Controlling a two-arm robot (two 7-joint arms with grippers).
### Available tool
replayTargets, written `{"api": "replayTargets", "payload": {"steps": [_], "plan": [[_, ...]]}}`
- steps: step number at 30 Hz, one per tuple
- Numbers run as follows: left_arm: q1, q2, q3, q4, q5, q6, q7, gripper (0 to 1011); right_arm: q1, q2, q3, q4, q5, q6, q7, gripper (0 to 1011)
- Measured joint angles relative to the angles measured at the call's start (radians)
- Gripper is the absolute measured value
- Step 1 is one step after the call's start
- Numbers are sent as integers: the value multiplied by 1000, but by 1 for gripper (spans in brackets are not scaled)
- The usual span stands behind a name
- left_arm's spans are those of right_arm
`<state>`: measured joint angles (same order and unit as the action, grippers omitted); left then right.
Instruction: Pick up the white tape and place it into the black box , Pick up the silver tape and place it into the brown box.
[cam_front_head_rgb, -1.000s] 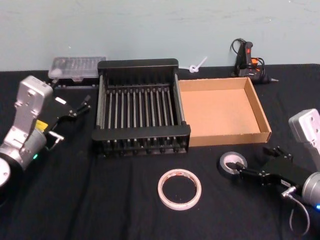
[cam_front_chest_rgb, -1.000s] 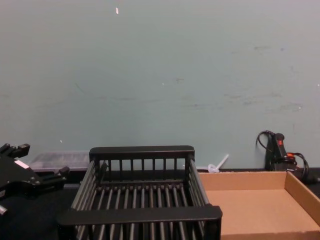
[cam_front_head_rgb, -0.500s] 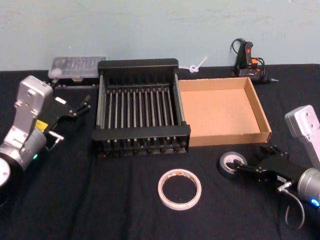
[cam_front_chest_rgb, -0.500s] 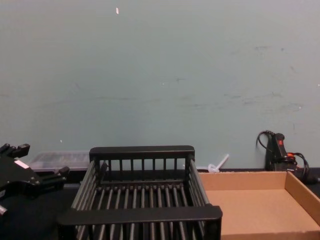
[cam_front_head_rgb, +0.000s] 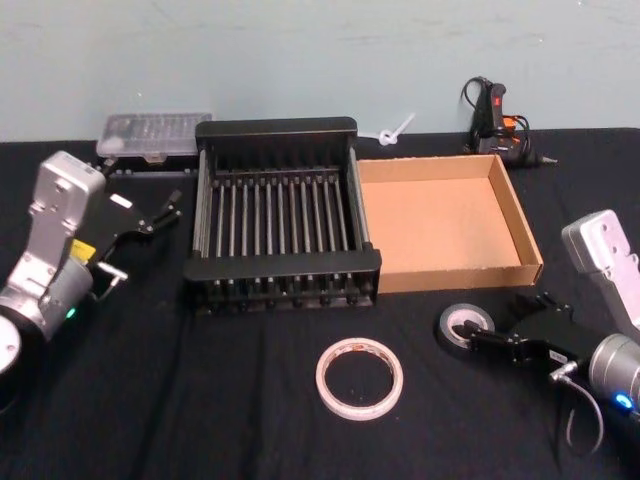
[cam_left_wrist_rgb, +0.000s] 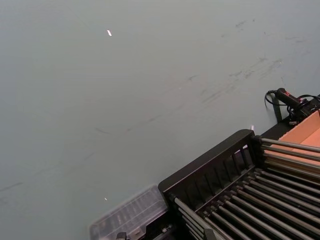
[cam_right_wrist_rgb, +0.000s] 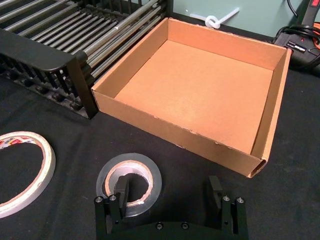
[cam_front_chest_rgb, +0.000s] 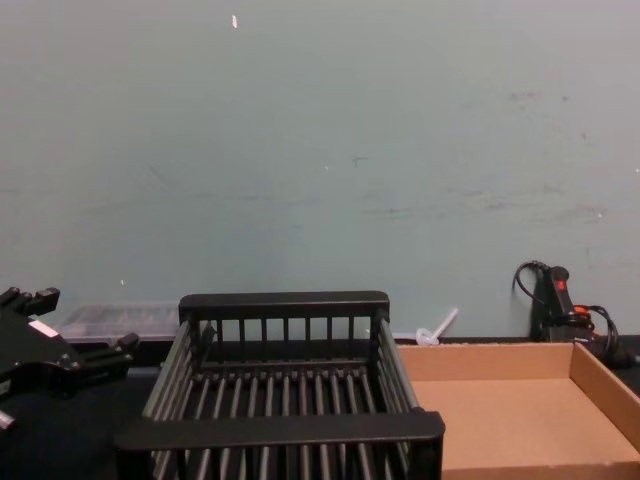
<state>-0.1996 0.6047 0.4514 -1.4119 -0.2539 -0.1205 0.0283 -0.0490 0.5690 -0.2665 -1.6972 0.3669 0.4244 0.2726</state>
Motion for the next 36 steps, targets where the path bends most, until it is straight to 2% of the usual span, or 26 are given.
{"api": "replayTargets", "payload": {"steps": [8, 27, 32, 36], "plan": [[0, 0, 0, 0, 0, 0, 0, 1001, 8, -19, 10, 14, -2, 14, 16, 1003], [0, 0, 0, 0, 0, 0, 0, 1001, 6, -16, 9, 11, -2, 12, 13, 1002], [0, 0, 0, 0, 0, 0, 0, 1001, 5, -15, 9, 11, -2, 11, 13, 927], [0, 0, 0, 0, 0, 0, 0, 1001, 5, -15, 8, 10, -2, 11, 13, 815]]}}
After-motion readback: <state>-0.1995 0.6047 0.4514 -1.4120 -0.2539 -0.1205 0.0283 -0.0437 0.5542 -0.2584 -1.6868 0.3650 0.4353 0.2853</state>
